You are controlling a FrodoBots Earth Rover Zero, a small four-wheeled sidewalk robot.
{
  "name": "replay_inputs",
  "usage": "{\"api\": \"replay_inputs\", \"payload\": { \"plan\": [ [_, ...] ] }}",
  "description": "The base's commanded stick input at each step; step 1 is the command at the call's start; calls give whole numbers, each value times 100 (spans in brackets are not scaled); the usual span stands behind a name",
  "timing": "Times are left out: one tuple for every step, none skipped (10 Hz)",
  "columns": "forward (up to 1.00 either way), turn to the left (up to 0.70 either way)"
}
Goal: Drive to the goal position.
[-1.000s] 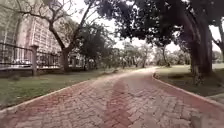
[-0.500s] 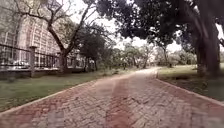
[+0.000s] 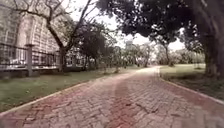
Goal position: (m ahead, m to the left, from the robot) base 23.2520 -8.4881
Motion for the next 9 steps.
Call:
{"api": "replay_inputs", "payload": {
  "plan": [
    [70,-35],
    [70,-35],
    [70,-21],
    [70,-3],
    [70,0],
    [70,0],
    [70,-33],
    [70,-31],
    [70,-17]
  ]
}}
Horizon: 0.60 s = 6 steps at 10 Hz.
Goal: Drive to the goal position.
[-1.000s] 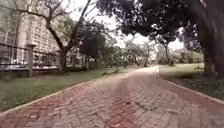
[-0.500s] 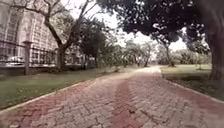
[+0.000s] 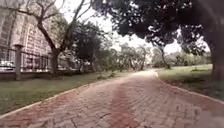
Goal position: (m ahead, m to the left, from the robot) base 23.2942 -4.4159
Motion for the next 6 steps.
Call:
{"api": "replay_inputs", "payload": {
  "plan": [
    [70,-1],
    [70,0],
    [70,0],
    [70,0],
    [70,0],
    [70,-19]
  ]
}}
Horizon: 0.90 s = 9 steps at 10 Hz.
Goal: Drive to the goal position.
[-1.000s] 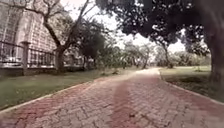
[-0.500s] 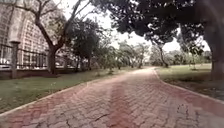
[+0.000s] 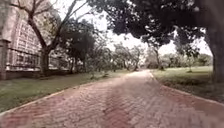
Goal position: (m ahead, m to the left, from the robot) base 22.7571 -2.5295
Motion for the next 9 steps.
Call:
{"api": "replay_inputs", "payload": {
  "plan": [
    [70,-35],
    [70,-35],
    [70,-33],
    [70,-15],
    [70,0],
    [70,0],
    [70,0],
    [70,0],
    [70,0]
  ]
}}
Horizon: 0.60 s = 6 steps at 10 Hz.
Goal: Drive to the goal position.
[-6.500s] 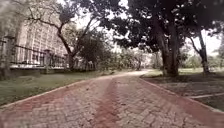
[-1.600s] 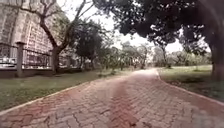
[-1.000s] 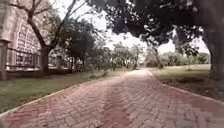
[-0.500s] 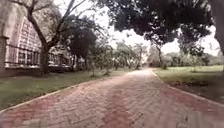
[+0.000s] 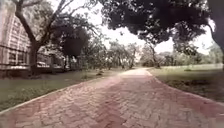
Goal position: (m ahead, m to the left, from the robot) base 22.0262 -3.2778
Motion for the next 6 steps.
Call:
{"api": "replay_inputs", "payload": {
  "plan": [
    [70,0],
    [70,-5],
    [70,-23],
    [70,-30],
    [70,-12],
    [70,0]
  ]
}}
